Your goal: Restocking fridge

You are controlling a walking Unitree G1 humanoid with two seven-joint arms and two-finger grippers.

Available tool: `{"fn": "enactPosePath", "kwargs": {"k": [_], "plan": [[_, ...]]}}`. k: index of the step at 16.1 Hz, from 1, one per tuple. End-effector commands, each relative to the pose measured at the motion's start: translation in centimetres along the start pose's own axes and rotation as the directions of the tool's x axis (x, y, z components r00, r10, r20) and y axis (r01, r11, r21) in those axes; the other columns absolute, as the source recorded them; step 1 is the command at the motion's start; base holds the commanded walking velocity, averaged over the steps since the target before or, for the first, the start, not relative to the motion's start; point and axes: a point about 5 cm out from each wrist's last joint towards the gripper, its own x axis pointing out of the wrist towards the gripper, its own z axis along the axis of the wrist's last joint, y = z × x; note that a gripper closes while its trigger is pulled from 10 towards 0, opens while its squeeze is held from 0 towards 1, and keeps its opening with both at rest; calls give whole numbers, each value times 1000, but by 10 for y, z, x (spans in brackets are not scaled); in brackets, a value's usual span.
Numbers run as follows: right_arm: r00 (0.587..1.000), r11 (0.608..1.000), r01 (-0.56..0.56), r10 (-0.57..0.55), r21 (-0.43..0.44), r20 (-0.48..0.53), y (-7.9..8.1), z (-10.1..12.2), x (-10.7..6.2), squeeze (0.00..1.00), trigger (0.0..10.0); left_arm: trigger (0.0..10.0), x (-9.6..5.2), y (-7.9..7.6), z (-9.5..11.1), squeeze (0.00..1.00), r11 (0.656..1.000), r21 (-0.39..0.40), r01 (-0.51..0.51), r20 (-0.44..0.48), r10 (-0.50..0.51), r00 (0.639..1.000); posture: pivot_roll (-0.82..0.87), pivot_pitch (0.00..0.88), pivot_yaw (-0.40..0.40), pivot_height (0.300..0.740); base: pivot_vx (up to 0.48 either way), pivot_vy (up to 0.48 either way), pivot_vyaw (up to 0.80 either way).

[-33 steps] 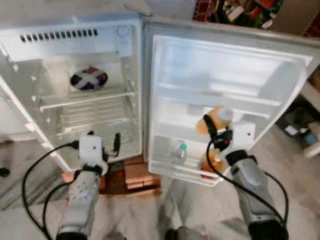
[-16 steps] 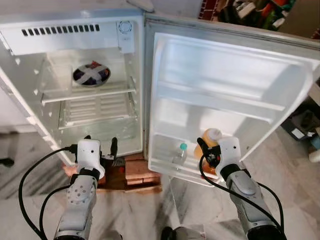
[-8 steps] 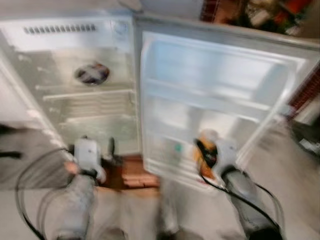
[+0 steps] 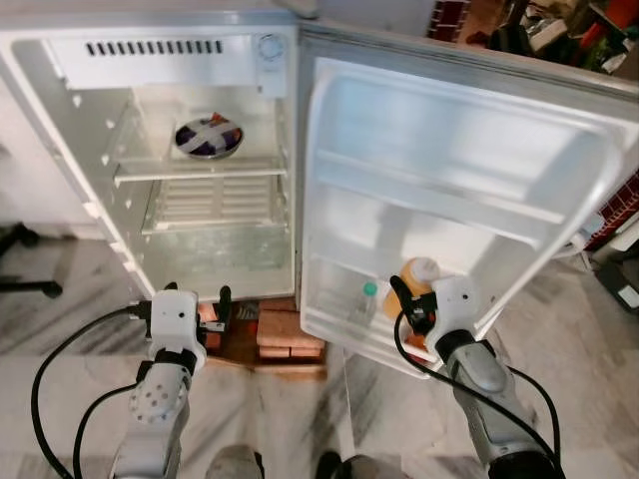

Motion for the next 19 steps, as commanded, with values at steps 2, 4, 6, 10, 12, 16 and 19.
{"fn": "enactPosePath", "kwargs": {"k": [2,4,6,10,12,16,19], "plan": [[1000,1000,15,-15,-9,17,-2,3,2,0,10000,10000,-1,-1,0,0,1000,-5,6,-1,-6,1000,102,88,-66,740,0,0,0],[1000,1000,16,-16,-14,9,1,2,4,0,10000,10000,-2,-1,-2,0,1000,6,10,-15,-10,1000,98,93,-69,740,0,0,0],[1000,1000,15,-15,-11,9,3,1,5,0,10000,10000,-2,-1,-3,0,1000,2,6,-18,-6,1000,99,96,-68,735,0,0,0],[1000,1000,14,-14,-6,12,5,2,6,0,10000,10000,-1,0,-1,0,1000,2,1,-13,-1,1000,95,98,-69,680,0,0,0],[1000,1000,17,-17,-7,13,3,2,6,0,10000,10000,0,-1,-1,0,1000,1,2,-13,-2,1000,93,98,-69,660,0,0,0],[1000,1000,11,-11,-4,25,3,3,6,0,10000,10000,1,-2,-1,0,1000,0,6,-14,-6,1000,91,99,-71,636,0,0,0],[1000,1000,6,-6,2,30,4,4,7,0,10000,10000,1,-3,-1,0,1000,0,3,-13,-3,1000,91,100,-74,636,0,0,0]]}}
